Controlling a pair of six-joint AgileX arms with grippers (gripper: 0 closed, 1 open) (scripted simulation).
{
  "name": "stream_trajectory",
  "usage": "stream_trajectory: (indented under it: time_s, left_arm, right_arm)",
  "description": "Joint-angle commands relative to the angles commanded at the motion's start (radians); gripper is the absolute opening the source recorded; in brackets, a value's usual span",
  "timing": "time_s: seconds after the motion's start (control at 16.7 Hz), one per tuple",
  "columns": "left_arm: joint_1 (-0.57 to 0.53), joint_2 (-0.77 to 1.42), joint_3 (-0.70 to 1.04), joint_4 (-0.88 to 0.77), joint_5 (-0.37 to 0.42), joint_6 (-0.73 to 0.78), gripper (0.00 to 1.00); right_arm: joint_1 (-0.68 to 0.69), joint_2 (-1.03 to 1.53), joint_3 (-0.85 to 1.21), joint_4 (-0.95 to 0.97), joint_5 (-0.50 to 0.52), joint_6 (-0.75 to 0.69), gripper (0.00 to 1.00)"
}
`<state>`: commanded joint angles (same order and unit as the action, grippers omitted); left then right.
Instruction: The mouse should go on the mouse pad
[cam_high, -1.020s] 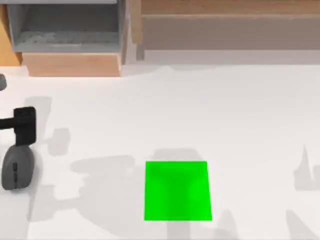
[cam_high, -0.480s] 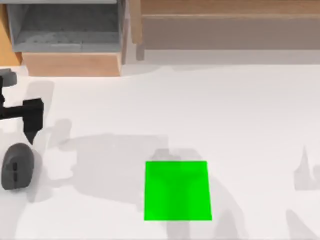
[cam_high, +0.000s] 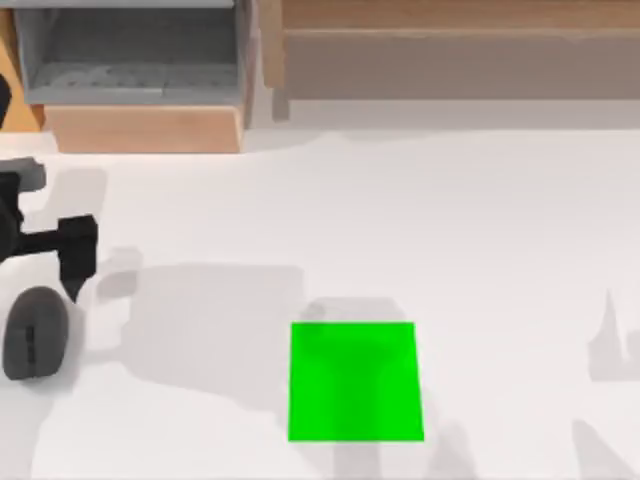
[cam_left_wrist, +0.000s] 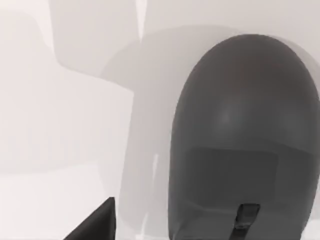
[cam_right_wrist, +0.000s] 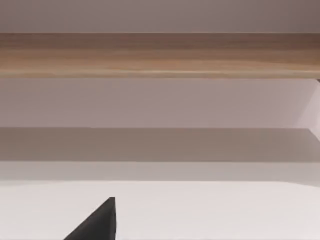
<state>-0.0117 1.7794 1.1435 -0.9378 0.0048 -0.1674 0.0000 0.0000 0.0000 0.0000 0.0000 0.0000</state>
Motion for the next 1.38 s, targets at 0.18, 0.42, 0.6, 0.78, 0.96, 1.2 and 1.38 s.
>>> stream_trajectory:
  time_s: [0.18, 0.42, 0.6, 0.78, 0.96, 1.2, 1.38]
  left_arm:
    - [0.000, 0.068, -0.080, 0.155, 0.000, 0.001, 1.00]
    - [0.000, 0.125, -0.149, 0.274, 0.001, 0.002, 1.00]
    - [0.000, 0.126, -0.152, 0.277, 0.001, 0.002, 1.00]
    - [0.000, 0.126, -0.152, 0.277, 0.001, 0.002, 0.85]
    - [0.000, 0.126, -0.152, 0.277, 0.001, 0.002, 0.62]
    - [0.000, 0.126, -0.152, 0.277, 0.001, 0.002, 0.32]
    - [0.000, 0.126, -0.152, 0.277, 0.001, 0.002, 0.10]
  right_arm:
    - [0.000, 0.000, 0.000, 0.000, 0.000, 0.000, 1.00]
    - [0.000, 0.000, 0.000, 0.000, 0.000, 0.000, 1.00]
    - [0.000, 0.000, 0.000, 0.000, 0.000, 0.000, 1.00]
    - [0.000, 0.000, 0.000, 0.000, 0.000, 0.000, 1.00]
    - [0.000, 0.000, 0.000, 0.000, 0.000, 0.000, 1.00]
    - [0.000, 0.000, 0.000, 0.000, 0.000, 0.000, 1.00]
    - [0.000, 0.000, 0.000, 0.000, 0.000, 0.000, 1.00]
